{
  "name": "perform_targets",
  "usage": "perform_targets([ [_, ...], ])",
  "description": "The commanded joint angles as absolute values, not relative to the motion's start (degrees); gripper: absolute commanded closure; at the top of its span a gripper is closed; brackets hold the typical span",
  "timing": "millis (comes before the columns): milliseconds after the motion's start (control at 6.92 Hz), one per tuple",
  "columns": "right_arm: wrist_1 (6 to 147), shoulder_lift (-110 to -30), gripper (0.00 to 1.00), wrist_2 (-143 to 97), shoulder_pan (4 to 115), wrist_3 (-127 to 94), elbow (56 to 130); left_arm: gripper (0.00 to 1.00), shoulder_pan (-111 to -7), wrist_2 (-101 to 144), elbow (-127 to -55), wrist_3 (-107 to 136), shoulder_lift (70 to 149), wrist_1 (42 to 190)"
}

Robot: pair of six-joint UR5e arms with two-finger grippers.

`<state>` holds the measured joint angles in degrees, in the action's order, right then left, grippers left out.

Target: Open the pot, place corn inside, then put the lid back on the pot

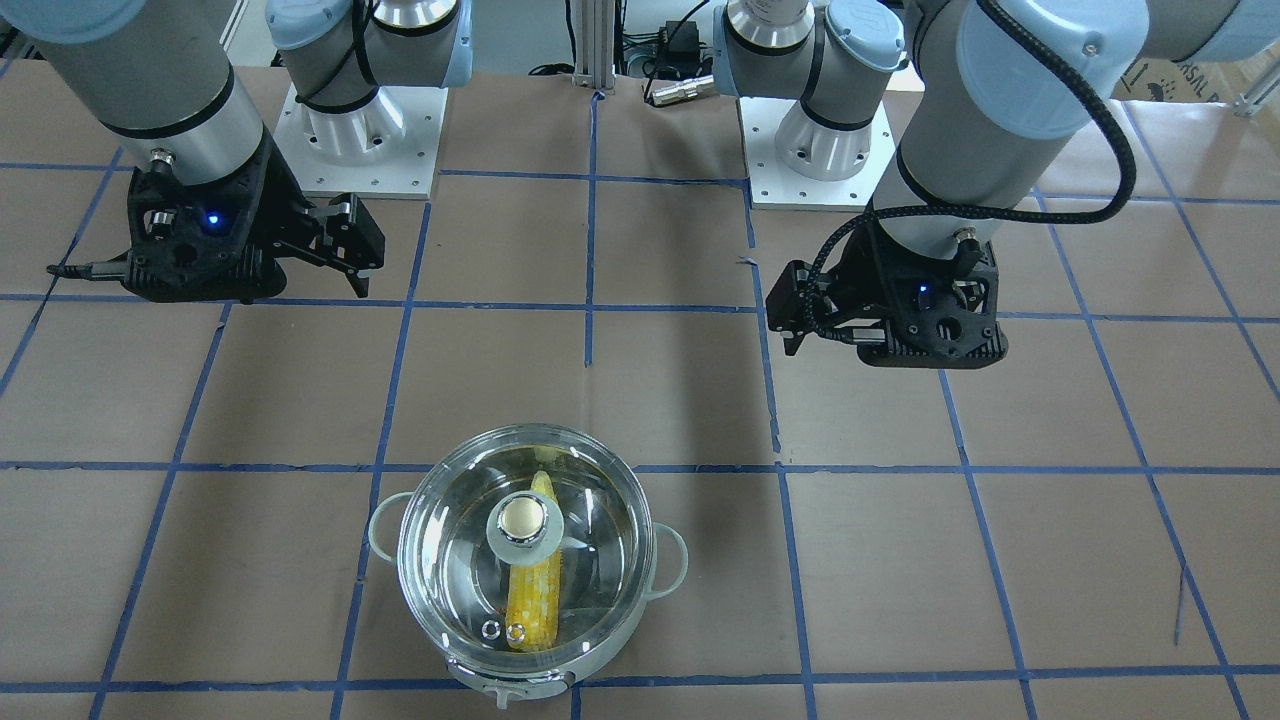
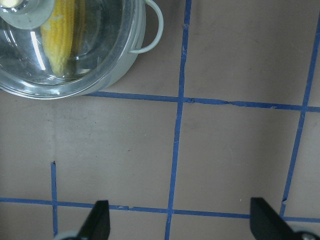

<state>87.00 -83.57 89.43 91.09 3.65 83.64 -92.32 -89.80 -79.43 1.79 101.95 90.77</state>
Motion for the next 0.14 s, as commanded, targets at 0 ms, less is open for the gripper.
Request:
perform_targets([
  [0,87.01,-83.15,0.00,89.65,91.14,3.87,83.23,0.00,-92.37,-89.65,-79.45,1.76,101.95,90.62],
])
